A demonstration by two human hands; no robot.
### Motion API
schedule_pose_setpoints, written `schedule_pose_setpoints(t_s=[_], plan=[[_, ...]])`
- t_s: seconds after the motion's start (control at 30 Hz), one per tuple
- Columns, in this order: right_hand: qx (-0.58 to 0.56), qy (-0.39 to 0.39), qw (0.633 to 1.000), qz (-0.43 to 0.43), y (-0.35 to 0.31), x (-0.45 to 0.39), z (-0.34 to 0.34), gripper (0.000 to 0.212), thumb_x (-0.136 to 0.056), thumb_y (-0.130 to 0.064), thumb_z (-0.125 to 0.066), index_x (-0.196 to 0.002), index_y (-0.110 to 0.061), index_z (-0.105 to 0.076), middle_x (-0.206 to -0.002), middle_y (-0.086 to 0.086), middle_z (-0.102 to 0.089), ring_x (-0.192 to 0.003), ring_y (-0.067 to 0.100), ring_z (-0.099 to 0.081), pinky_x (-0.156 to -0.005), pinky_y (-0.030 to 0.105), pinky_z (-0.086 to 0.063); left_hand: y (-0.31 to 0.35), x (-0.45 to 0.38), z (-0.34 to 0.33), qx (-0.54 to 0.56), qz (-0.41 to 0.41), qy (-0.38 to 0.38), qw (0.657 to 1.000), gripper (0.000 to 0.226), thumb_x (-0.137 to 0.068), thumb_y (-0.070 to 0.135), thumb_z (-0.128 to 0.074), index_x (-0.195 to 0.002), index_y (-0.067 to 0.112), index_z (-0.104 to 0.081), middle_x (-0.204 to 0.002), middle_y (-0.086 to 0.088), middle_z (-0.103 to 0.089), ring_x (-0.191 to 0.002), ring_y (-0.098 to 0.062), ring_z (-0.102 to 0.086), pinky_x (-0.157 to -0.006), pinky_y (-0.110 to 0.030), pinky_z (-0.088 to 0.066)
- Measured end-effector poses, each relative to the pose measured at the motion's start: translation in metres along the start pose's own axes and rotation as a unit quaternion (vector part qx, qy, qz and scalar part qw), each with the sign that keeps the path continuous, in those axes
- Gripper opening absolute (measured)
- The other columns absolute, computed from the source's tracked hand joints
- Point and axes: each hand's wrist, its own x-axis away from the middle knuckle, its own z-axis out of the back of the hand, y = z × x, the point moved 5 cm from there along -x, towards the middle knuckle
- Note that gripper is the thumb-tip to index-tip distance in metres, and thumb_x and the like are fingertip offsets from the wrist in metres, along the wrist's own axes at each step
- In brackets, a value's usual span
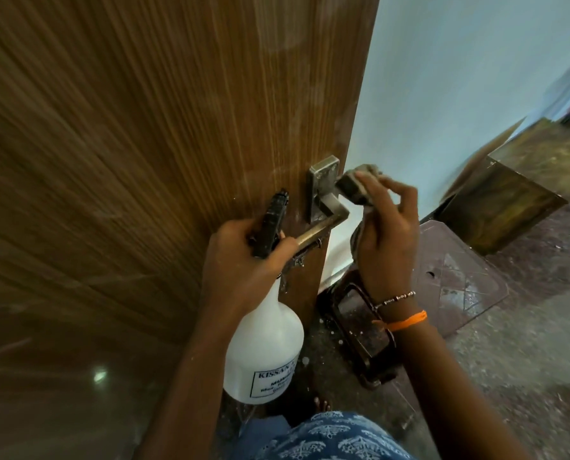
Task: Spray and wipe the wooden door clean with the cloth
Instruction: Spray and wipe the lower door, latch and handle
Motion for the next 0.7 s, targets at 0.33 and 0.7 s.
schedule_pose_setpoints(t_s=[0.33,0.7], plan=[[0.071,-0.059,0.989,0.113,-0.019,-0.021,-0.020,0.031,-0.085,-0.004,-0.044,-0.102,-0.010,-0.069,-0.108,0.010,-0.061,-0.086,0.030,-0.056,-0.058,0.031,-0.046,0.010,-0.014,-0.012,0.010,-0.024,-0.038,0.999,0.019,-0.070,0.031,-0.060,-0.054,0.022,-0.055,-0.045,0.013,-0.054,-0.051,-0.005,-0.056,-0.056,-0.023,-0.040],[0.180,-0.103,0.973,0.101,-0.016,-0.004,-0.025,0.037,-0.081,-0.016,-0.032,-0.095,-0.010,-0.066,-0.101,0.010,-0.063,-0.071,0.031,-0.053,-0.053,0.025,-0.030,0.008,-0.017,-0.015,-0.007,-0.034,-0.042,0.999,0.018,-0.070,0.033,-0.061,-0.061,0.017,-0.060,-0.051,0.010,-0.057,-0.062,-0.017,-0.060,-0.064,-0.031,-0.047]])
